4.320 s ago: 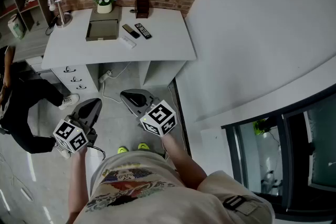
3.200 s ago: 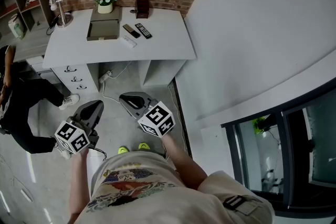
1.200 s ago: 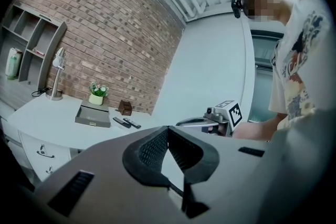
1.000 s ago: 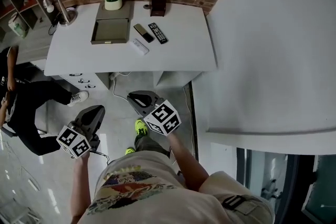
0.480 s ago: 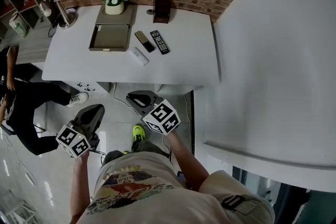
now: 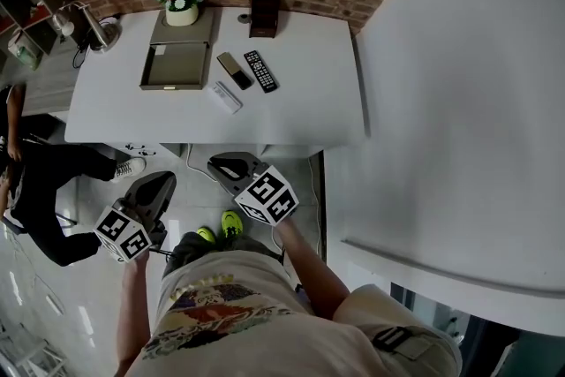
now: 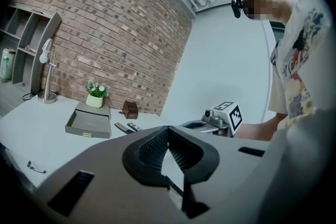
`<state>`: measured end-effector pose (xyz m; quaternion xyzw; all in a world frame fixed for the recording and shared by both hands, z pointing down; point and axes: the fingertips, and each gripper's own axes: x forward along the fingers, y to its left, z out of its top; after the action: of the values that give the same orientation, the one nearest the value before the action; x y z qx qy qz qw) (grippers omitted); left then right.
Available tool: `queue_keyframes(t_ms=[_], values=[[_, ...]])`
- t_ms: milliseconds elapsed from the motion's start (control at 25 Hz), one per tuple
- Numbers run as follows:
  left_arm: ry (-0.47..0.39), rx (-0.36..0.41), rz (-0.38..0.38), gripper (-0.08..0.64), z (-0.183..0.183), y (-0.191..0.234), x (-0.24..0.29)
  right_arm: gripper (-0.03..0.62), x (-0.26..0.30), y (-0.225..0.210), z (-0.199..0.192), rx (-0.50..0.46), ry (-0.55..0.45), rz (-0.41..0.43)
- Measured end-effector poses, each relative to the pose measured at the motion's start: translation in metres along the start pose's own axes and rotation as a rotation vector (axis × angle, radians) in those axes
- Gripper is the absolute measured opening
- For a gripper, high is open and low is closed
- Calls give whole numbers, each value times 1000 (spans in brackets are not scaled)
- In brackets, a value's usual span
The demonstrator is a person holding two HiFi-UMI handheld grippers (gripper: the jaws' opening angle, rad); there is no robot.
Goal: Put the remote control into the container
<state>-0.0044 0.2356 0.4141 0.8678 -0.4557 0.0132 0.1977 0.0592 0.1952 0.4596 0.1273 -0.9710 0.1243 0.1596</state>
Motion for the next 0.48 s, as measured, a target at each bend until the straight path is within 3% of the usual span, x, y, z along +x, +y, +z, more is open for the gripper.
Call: queue_keyframes(t_ms=[320,480], values=[[-2,-11,18,5,3,18,0,14,10,-8,-2,-7,34,-7],[9,10,-14,5,5,28,11,15,18,-18,-3,-10,43,-33]])
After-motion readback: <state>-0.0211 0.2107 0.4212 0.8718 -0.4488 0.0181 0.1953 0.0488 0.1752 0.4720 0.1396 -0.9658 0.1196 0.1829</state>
